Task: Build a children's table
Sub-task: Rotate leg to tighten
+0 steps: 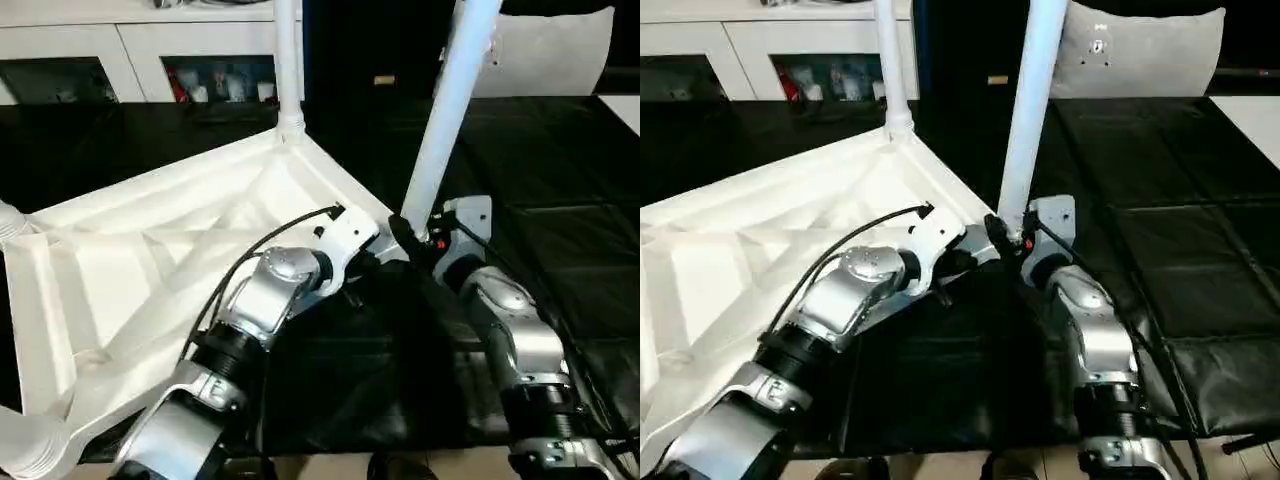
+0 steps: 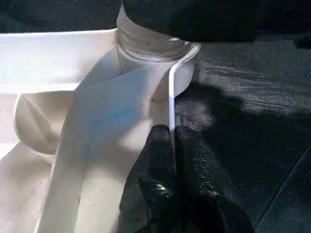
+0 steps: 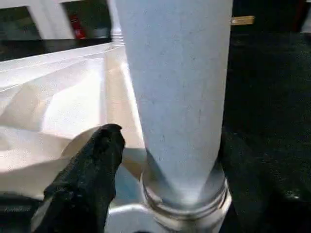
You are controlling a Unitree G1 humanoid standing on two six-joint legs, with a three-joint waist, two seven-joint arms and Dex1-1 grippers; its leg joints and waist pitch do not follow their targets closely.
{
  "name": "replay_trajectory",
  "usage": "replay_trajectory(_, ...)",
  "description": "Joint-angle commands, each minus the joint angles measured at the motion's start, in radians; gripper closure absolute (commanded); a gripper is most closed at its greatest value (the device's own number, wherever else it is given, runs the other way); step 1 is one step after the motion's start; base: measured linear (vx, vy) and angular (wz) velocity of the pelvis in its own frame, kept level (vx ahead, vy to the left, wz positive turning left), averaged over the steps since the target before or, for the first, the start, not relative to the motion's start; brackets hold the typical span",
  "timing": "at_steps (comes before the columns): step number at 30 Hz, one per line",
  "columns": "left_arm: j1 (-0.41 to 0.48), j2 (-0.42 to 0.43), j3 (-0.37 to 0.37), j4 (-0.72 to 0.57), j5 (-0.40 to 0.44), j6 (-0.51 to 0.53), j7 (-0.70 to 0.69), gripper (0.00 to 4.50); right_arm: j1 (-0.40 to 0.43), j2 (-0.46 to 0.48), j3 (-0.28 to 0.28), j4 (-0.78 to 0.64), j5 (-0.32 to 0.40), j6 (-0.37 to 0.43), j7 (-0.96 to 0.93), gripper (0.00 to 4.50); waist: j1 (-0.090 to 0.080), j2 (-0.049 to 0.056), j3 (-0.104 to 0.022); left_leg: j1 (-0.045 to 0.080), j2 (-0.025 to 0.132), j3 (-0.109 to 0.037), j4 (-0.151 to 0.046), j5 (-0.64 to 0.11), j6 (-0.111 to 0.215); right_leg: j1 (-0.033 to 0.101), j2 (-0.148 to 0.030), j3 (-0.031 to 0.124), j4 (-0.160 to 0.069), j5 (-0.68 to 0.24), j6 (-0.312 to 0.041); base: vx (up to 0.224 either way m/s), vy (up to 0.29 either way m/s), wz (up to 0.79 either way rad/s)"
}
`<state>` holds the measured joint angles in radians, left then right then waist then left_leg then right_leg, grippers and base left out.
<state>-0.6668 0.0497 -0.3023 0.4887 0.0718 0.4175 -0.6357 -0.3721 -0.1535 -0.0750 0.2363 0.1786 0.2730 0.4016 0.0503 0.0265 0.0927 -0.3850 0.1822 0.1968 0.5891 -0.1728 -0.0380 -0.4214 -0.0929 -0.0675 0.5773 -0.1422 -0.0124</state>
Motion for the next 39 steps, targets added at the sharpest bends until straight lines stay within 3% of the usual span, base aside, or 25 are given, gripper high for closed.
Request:
replay_trajectory(1, 0.005, 0.032, 0.002, -0.044, -0.011, -0.055, -0.052, 4.5, 0.011, -0.05, -0.005, -0.034, 0.028, -0.004, 0.078, 0.86, 0.007, -0.009, -0.093, 0.015, 0.037, -0.02, -0.063, -0.182, 0.078, 0.064, -0.051, 0.036, -0.062, -0.231, -0.214, 0.0, 0.0, 0.0)
replay_trajectory(5, 0.031, 0.114, -0.036, -0.065, -0.012, -0.136, -0.191, 4.5, 0.022, -0.174, 0.013, -0.06, 0.048, 0.008, 0.245, 0.5, 0.011, -0.011, -0.095, 0.013, 0.039, -0.018, -0.06, -0.165, 0.092, 0.067, -0.051, 0.038, -0.055, -0.203, -0.223, 0.0, 0.0, 0.0)
replay_trajectory(9, 0.045, 0.185, -0.071, -0.076, -0.021, -0.212, -0.308, 4.5, 0.046, -0.292, 0.058, -0.1, 0.081, 0.001, 0.458, 0.05, 0.021, -0.011, -0.091, 0.019, 0.043, -0.018, -0.06, -0.199, 0.091, 0.064, -0.054, 0.037, -0.061, -0.268, -0.216, 0.0, 0.0, 0.0)
replay_trajectory(12, 0.058, 0.239, -0.092, -0.103, -0.038, -0.258, -0.41, 4.5, 0.054, -0.36, 0.078, -0.111, 0.098, -0.006, 0.579, 0.05, 0.026, -0.011, -0.094, 0.023, 0.047, -0.018, -0.06, -0.198, 0.081, 0.061, -0.055, 0.037, -0.058, -0.269, -0.222, 0.0, 0.0, 0.0)
replay_trajectory(15, 0.071, 0.303, -0.117, -0.134, -0.063, -0.307, -0.546, 4.5, 0.065, -0.436, 0.115, -0.121, 0.127, -0.039, 0.743, 0.05, 0.044, -0.012, -0.095, 0.028, 0.053, -0.016, -0.06, -0.195, 0.081, 0.057, -0.055, 0.04, -0.05, -0.241, -0.234, 0.0, 0.0, 0.0)
replay_trajectory(16, 0.07, 0.326, -0.131, -0.135, -0.062, -0.335, -0.59, 4.5, 0.063, -0.451, 0.124, -0.119, 0.135, -0.049, 0.787, 0.05, 0.047, -0.016, -0.094, 0.026, 0.052, -0.015, -0.059, -0.198, 0.084, 0.058, -0.055, 0.039, -0.05, -0.245, -0.236, 0.0, 0.0, 0.0)
replay_trajectory(18, 0.067, 0.358, -0.152, -0.13, -0.061, -0.375, -0.654, 4.5, 0.059, -0.469, 0.142, -0.114, 0.148, -0.062, 0.857, 0.05, 0.053, -0.014, -0.093, 0.024, 0.052, -0.015, -0.058, -0.203, 0.086, 0.058, -0.058, 0.039, -0.05, -0.266, -0.231, 0.0, 0.0, 0.0)
replay_trajectory(20, 0.062, 0.377, -0.168, -0.13, -0.059, -0.399, -0.696, 4.5, 0.054, -0.478, 0.16, -0.111, 0.155, -0.063, 0.904, 0.39, 0.056, -0.018, -0.091, 0.025, 0.053, -0.015, -0.059, -0.211, 0.08, 0.056, -0.058, 0.039, -0.052, -0.292, -0.224, 0.0, 0.0, 0.0)
replay_trajectory(22, 0.06, 0.385, -0.175, -0.137, -0.062, -0.406, -0.718, 4.5, 0.051, -0.48, 0.171, -0.112, 0.161, -0.05, 0.929, 0.42, 0.06, -0.016, -0.09, 0.028, 0.053, -0.015, -0.059, -0.222, 0.069, 0.051, -0.058, 0.04, -0.052, -0.316, -0.222, 0.0, 0.0, 0.0)
replay_trajectory(30, 0.056, 0.39, -0.195, -0.174, -0.086, -0.417, -0.786, 4.5, 0.037, -0.478, 0.228, -0.113, 0.174, -0.019, 1.0, 1.14, 0.06, -0.019, -0.087, 0.027, 0.052, -0.019, -0.063, -0.257, 0.042, 0.052, -0.06, 0.041, -0.058, -0.384, -0.2, 0.0, 0.0, 0.0)
replay_trajectory(39, 0.048, 0.381, -0.197, -0.167, -0.101, -0.43, -0.809, 4.5, 0.046, -0.474, 0.249, -0.115, 0.198, 0.023, 1.04, 1.94, 0.063, -0.017, -0.091, 0.025, 0.051, -0.018, -0.059, -0.224, 0.05, 0.054, -0.058, 0.04, -0.051, -0.325, -0.215, 0.0, 0.0, 0.0)
